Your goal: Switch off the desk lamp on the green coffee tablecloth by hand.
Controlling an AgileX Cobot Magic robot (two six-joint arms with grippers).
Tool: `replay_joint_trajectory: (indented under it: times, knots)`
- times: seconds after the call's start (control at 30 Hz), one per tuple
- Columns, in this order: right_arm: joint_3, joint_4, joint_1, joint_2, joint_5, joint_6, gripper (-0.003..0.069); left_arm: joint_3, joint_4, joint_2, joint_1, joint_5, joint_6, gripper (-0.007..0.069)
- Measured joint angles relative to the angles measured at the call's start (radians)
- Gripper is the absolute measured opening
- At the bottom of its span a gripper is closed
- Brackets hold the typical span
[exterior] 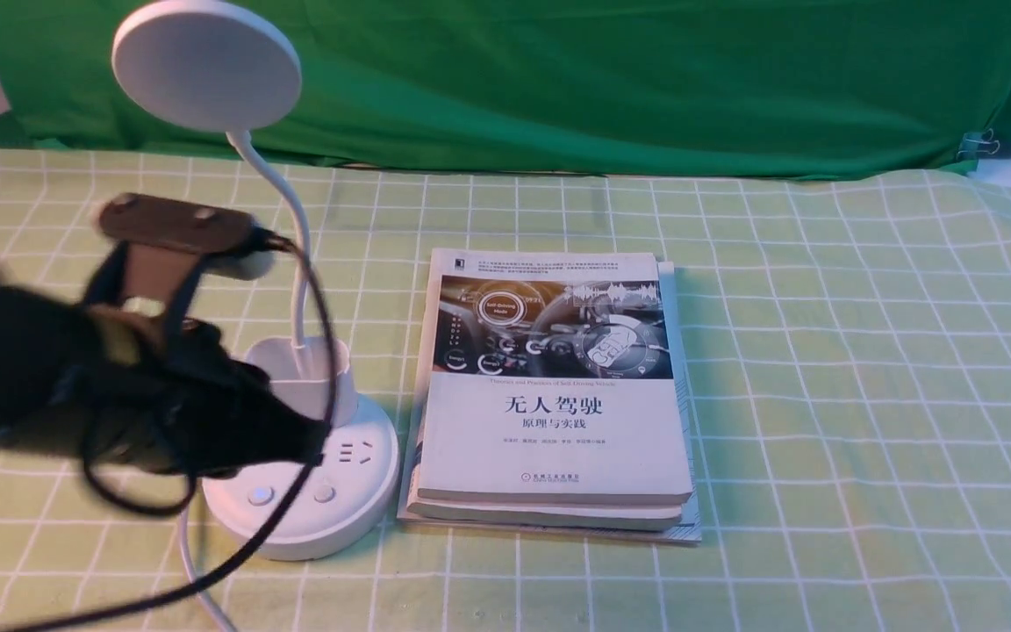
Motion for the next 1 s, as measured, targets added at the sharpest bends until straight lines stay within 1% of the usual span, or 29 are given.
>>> replay_joint_trajectory:
  times: [0.07,0.1,0.2,0.3,0.5,0.67,0.73,0.77,0.8,0.9,1.0]
  knots:
    - [0.0,0.0,0.0,0.0,0.0,0.0,0.0029,0.089,-0.013,-0.127,0.0,-0.102,-0.001,0.0006]
    - [0.0,0.0,0.0,0.0,0.0,0.001,0.0029,0.099,-0.015,-0.14,0.0,-0.124,-0.001,0.0006]
    - [0.0,0.0,0.0,0.0,0.0,0.0,0.0029,0.254,-0.017,-0.345,0.0,-0.305,-0.002,0.0006]
    - [0.0,0.0,0.0,0.0,0.001,0.001,0.0029,0.371,-0.017,-0.482,0.0,-0.412,-0.002,0.0006]
    - [0.0,0.0,0.0,0.0,0.001,0.0,0.0029,0.514,-0.006,-0.637,0.0,-0.504,-0.001,0.0006]
    - [0.0,0.0,0.0,0.0,0.001,0.001,0.0042,0.557,0.004,-0.667,0.0,-0.568,0.0,0.0006]
    - [0.0,0.0,0.0,0.0,0.001,0.0,0.0075,0.557,0.012,-0.667,0.0,-0.568,0.001,0.0006]
    - [0.0,0.0,0.0,0.0,0.001,0.0,0.0075,0.557,0.016,-0.667,0.0,-0.568,0.001,0.0006]
    - [0.0,0.0,0.0,0.0,0.001,0.0,0.011,0.557,0.031,-0.667,0.0,-0.568,0.001,0.0006]
    - [0.0,0.0,0.0,0.0,0.001,0.001,0.0181,0.557,0.06,-0.667,0.0,-0.568,0.001,0.0006]
    - [0.0,0.0,0.0,0.0,0.001,0.001,0.0229,0.557,0.087,-0.668,0.0,-0.581,0.002,0.0006]
